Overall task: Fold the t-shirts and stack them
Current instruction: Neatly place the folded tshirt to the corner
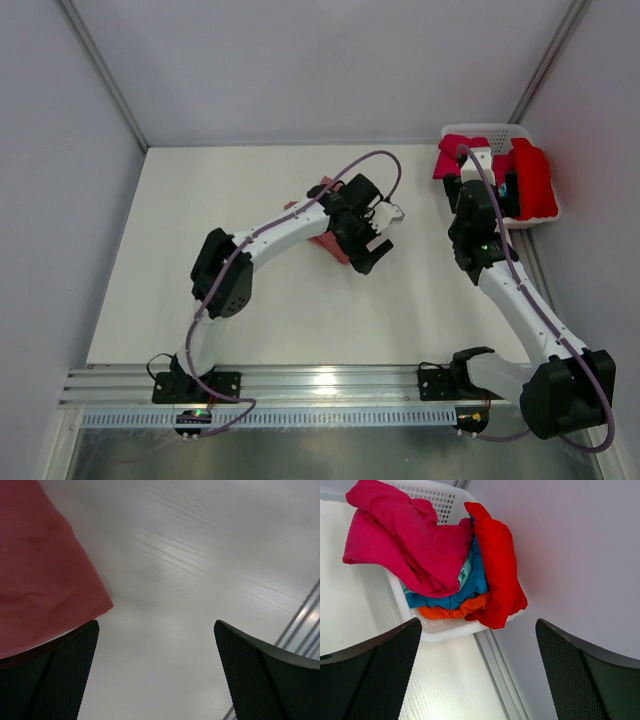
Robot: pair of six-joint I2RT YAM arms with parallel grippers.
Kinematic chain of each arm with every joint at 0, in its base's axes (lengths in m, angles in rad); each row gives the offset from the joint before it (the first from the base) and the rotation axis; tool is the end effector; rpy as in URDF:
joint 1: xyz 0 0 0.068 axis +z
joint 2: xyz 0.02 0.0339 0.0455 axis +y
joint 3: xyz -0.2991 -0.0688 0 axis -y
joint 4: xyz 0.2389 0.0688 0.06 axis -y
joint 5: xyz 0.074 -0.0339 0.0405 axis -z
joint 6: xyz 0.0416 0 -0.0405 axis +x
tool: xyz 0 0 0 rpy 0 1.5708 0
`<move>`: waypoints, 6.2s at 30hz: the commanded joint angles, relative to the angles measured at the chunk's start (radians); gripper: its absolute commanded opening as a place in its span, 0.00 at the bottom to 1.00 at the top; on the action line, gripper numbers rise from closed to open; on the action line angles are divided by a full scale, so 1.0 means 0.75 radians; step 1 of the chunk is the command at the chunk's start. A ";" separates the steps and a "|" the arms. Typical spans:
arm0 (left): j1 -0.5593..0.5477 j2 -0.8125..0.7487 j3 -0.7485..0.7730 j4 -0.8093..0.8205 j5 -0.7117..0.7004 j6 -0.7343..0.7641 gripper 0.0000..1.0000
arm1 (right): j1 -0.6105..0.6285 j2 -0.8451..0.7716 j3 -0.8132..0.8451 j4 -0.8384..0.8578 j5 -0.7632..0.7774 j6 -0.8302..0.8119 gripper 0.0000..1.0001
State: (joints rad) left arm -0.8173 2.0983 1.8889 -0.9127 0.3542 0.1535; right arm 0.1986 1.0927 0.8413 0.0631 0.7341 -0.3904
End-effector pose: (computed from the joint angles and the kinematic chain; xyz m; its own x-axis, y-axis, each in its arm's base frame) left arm 0.3081 -0.3495 0.2791 -0.4889 0.7307 -0.4765 0.8720 0.4253 -0.2425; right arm 0.2327 0.0184 0.3581 -0.3595 -0.3605 -0.8607 0.3913 0.7791 -0.4898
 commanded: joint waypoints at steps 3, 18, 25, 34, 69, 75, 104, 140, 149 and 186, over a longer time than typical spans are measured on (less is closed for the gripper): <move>-0.053 0.106 0.016 0.184 -0.578 0.035 0.99 | -0.007 -0.007 0.011 0.088 0.027 -0.009 0.99; -0.111 0.377 0.173 0.360 -1.000 0.100 0.99 | -0.007 -0.007 -0.005 0.067 -0.020 -0.017 0.99; -0.111 0.332 0.085 0.360 -1.033 0.114 0.99 | -0.007 -0.021 0.001 0.045 -0.044 -0.001 0.99; -0.107 0.268 -0.027 0.348 -1.067 0.147 0.82 | -0.007 -0.019 0.003 0.028 -0.052 0.005 0.99; 0.406 -0.049 -0.624 0.356 -1.104 0.360 0.07 | -0.007 -0.036 0.024 -0.056 -0.122 0.028 0.99; 0.503 -0.110 -0.682 0.356 -1.182 0.464 0.00 | -0.007 -0.035 0.028 -0.066 -0.128 0.032 0.99; 0.715 -0.141 -0.393 0.008 -0.275 0.500 0.00 | -0.007 -0.021 0.032 -0.068 -0.142 0.032 0.99; 0.801 -0.231 -0.915 0.374 -1.088 1.452 0.00 | -0.007 -0.009 0.042 -0.072 -0.136 0.040 1.00; 0.801 -0.245 -0.531 -0.132 -0.724 1.133 0.99 | -0.005 0.003 0.046 -0.072 -0.138 0.040 0.99; 0.724 -0.781 -0.870 0.850 -0.248 -0.358 0.99 | -0.021 0.218 0.142 -0.246 -0.345 0.406 1.00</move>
State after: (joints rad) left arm -0.2699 1.5745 1.2575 -0.3565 -0.0410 -0.1116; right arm 0.1875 1.2579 0.9524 -0.1604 0.4828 -0.1009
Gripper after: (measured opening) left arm 0.991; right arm 0.994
